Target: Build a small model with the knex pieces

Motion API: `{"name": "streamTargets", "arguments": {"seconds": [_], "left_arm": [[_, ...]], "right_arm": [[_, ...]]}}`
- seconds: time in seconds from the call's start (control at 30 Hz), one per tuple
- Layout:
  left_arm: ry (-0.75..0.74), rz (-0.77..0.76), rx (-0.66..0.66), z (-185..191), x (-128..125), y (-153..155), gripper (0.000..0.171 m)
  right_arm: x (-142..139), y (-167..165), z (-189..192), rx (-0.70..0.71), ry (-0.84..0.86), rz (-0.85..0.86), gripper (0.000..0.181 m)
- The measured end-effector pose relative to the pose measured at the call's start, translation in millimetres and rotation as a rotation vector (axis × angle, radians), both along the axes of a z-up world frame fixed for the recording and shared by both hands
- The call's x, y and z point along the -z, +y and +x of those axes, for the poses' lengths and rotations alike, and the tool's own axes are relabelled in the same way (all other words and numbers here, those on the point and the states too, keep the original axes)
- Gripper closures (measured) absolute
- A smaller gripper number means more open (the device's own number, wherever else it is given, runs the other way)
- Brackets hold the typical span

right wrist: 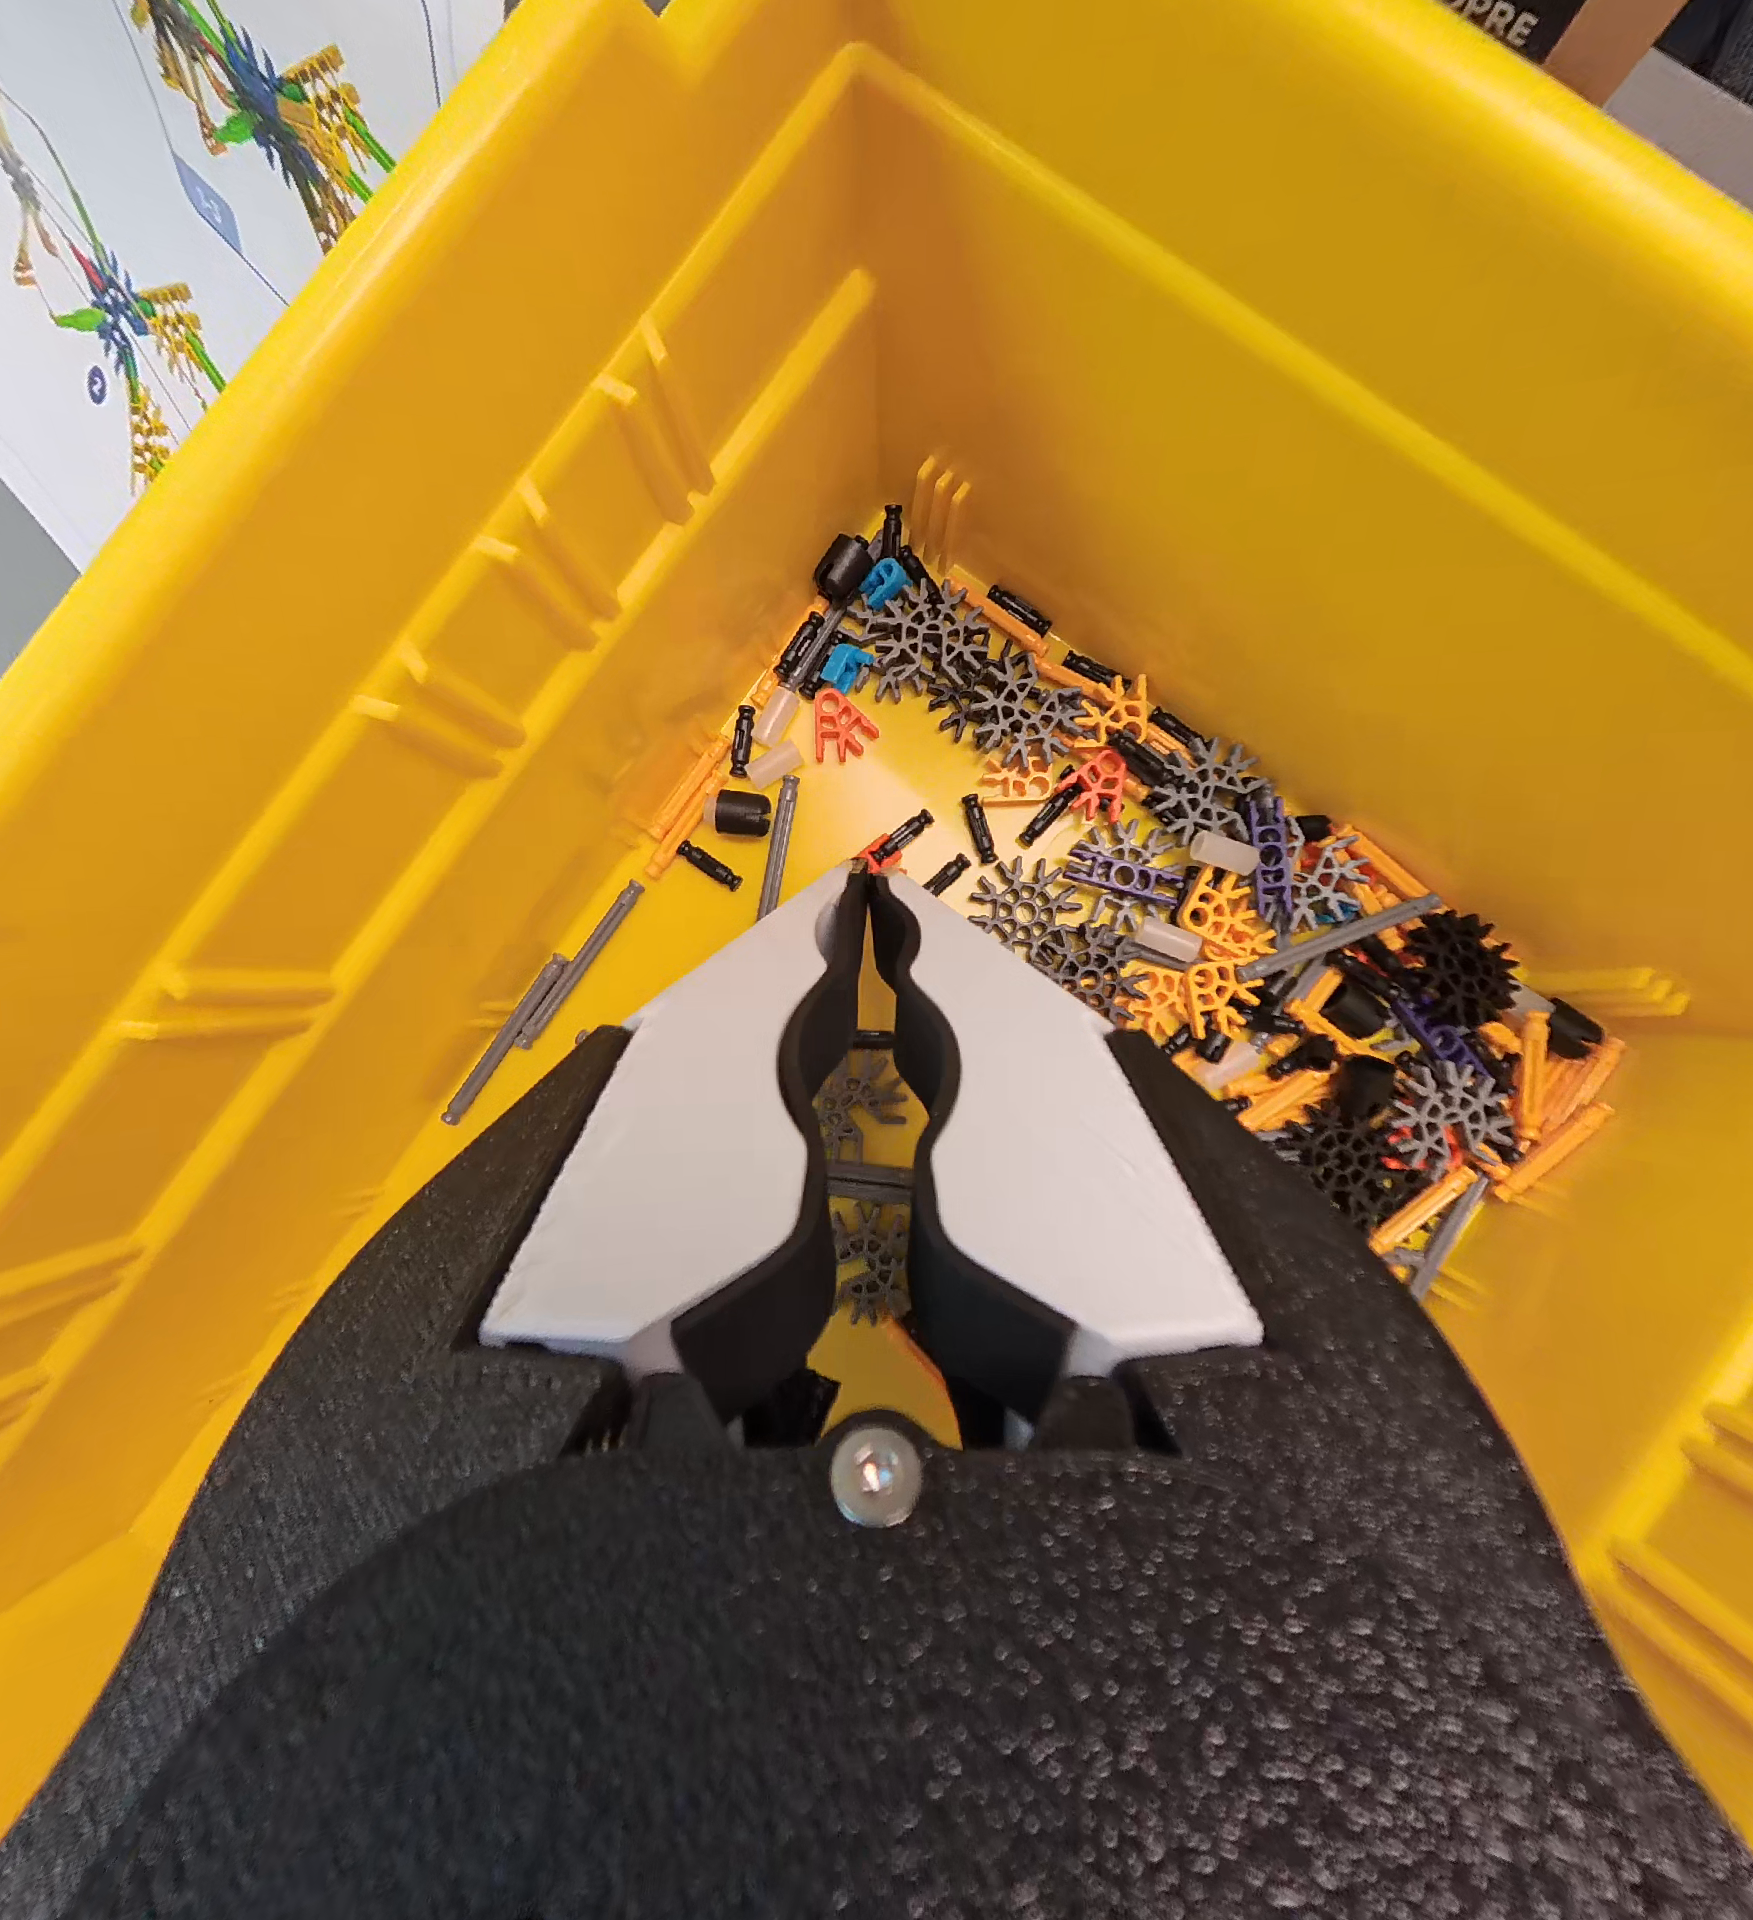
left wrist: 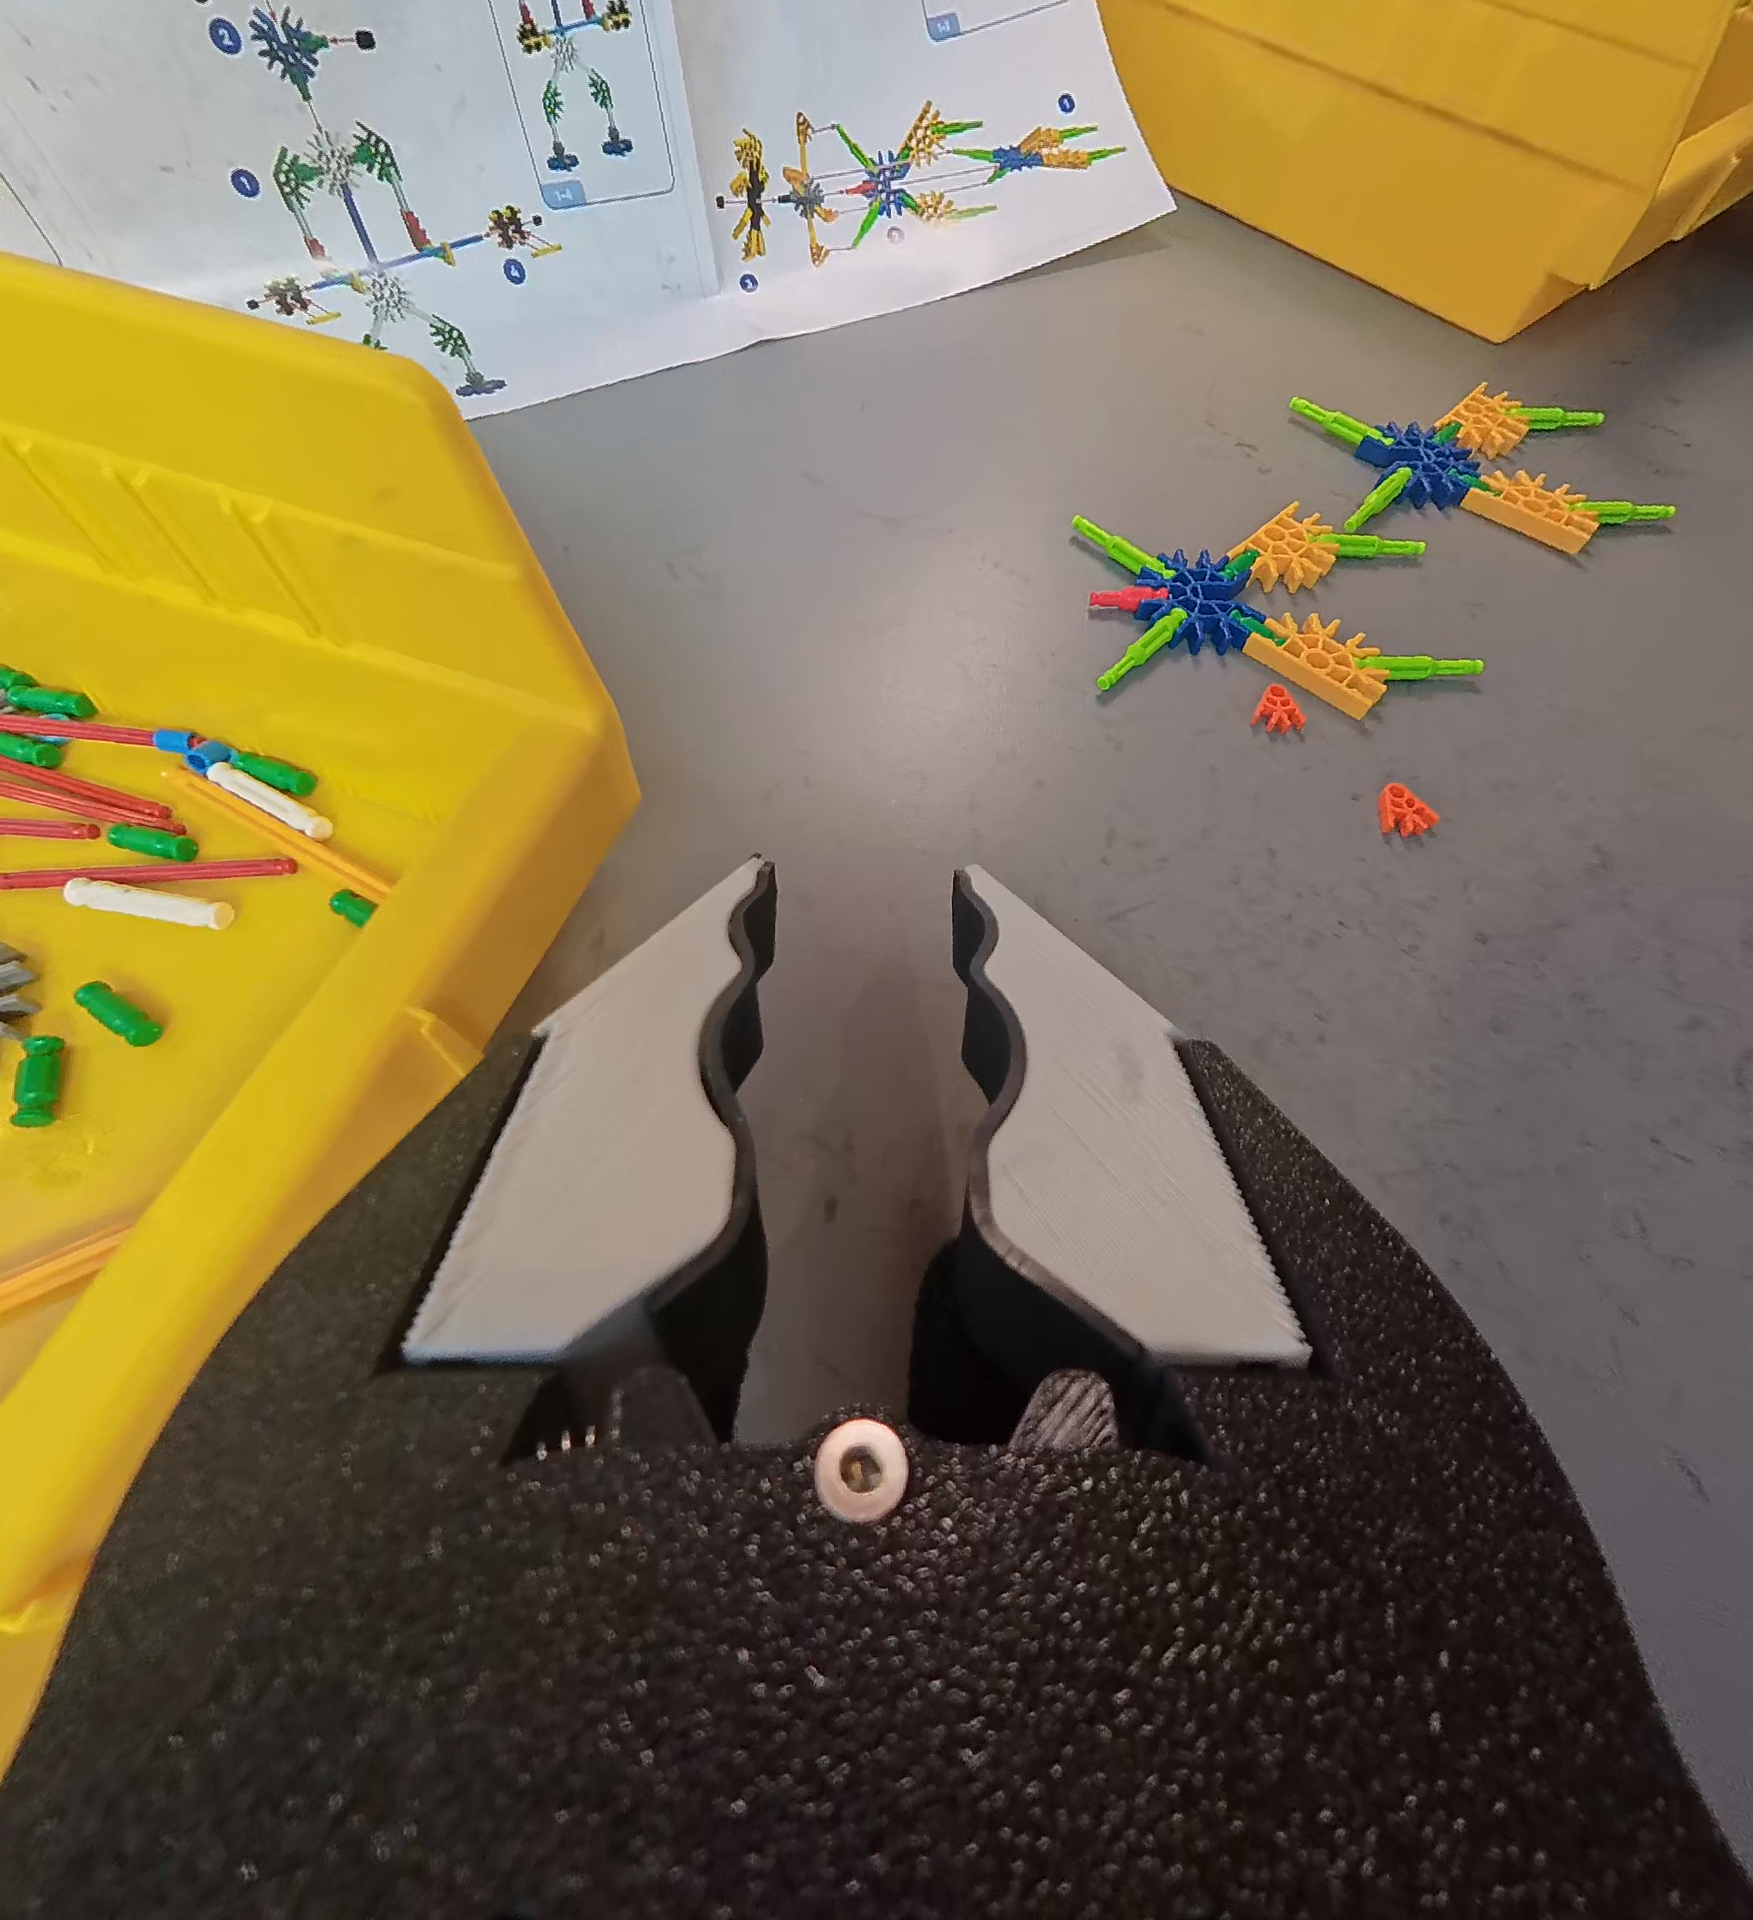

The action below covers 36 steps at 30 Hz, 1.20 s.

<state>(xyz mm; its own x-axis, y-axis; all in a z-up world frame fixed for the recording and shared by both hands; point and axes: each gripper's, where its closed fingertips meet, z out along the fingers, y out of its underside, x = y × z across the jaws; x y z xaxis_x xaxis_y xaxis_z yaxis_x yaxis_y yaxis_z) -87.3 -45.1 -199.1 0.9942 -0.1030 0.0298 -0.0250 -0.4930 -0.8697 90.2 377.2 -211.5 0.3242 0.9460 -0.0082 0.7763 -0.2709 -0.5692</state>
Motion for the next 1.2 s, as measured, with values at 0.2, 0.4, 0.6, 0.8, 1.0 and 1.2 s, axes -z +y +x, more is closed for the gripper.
{"name": "streamTargets", "arguments": {"seconds": [0.2, 0.4, 0.6, 0.8, 1.0, 1.2], "left_arm": [[0.006, -0.01, 0.007, 1.2, 1.8, 0.2, 0.138], [0.007, -0.006, 0.007, 1.3, 1.1, -0.1, 0.138], [0.005, -0.009, 0.011, 1.8, 1.6, -0.1, 0.138], [0.001, -0.009, 0.015, 2.2, 1.6, -0.2, 0.138], [0.003, -0.007, 0.018, 2.7, 1.5, -0.4, 0.138], [0.003, -0.007, 0.025, 3.8, 1.7, -0.5, 0.138]], "right_arm": [[-0.5, -1.3, 1.8, -0.001, 0.035, -0.014, 0.171], [9.1, -5.0, -0.4, -0.051, 0.006, 0.015, 0.173], [11.4, -17.9, 10.4, -0.131, -0.051, -0.019, 0.181], [5.8, -16.5, 6.6, -0.124, 0.004, -0.005, 0.175], [14.5, -15.3, -0.5, -0.108, -0.019, -0.007, 0.171], [14.2, -16.5, 2.8, -0.148, -0.052, 0.054, 0.173]]}}
